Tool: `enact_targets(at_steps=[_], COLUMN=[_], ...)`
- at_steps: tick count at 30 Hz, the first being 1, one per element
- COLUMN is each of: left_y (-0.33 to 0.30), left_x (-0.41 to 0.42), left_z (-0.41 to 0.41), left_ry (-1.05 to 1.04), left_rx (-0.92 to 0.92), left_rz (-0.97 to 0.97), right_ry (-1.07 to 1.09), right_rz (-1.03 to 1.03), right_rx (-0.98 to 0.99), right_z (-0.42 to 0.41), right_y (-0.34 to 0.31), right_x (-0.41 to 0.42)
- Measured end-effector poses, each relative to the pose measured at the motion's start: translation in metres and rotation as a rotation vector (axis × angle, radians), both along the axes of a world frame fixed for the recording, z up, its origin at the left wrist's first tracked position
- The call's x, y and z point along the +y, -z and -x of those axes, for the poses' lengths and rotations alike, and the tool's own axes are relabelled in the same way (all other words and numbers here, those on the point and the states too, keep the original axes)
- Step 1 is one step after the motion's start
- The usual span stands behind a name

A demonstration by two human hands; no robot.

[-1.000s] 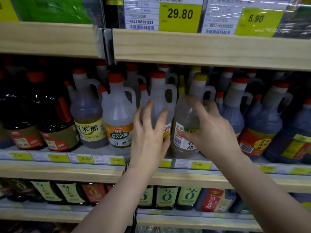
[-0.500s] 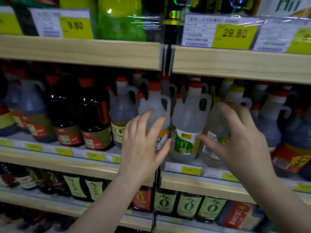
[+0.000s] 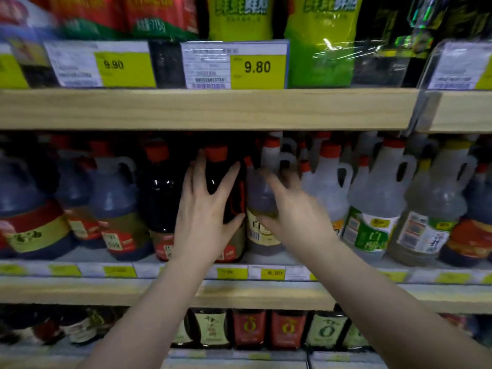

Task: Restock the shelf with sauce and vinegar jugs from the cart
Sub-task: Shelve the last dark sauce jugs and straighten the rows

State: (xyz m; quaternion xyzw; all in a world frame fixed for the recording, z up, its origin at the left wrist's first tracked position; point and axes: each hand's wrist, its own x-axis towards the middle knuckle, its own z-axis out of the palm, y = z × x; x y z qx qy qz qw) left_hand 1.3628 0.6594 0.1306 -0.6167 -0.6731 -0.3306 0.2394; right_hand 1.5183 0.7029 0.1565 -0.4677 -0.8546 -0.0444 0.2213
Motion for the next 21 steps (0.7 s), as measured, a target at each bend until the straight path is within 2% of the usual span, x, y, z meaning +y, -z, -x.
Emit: enact_targets(at_steps=[4, 8, 12, 21], left_y=[0.003, 0.005, 0.006, 0.006], left_x=[0.007, 0.005, 0.007, 0.009], left_z=[0.004, 0.008, 0.005, 0.005], left_ry=[0.092, 0.128, 0.127, 0.103], left_rx=[-0.068, -0.039, -0.057, -0.041], left_rz=[-0.007, 0.007, 0.005, 0.015], right_ry=[0.043, 0.081, 0.083, -0.003], right_rz=[0.056, 0.03, -0.025, 0.025], right_rx=[-0.034, -0.097, -0.1, -0.083], right_z=[0.016, 0.016, 0.014, 0.009], right_y=[-0.006, -0.012, -0.014, -0.016], right_x=[0.011, 0.014, 0.005, 0.002])
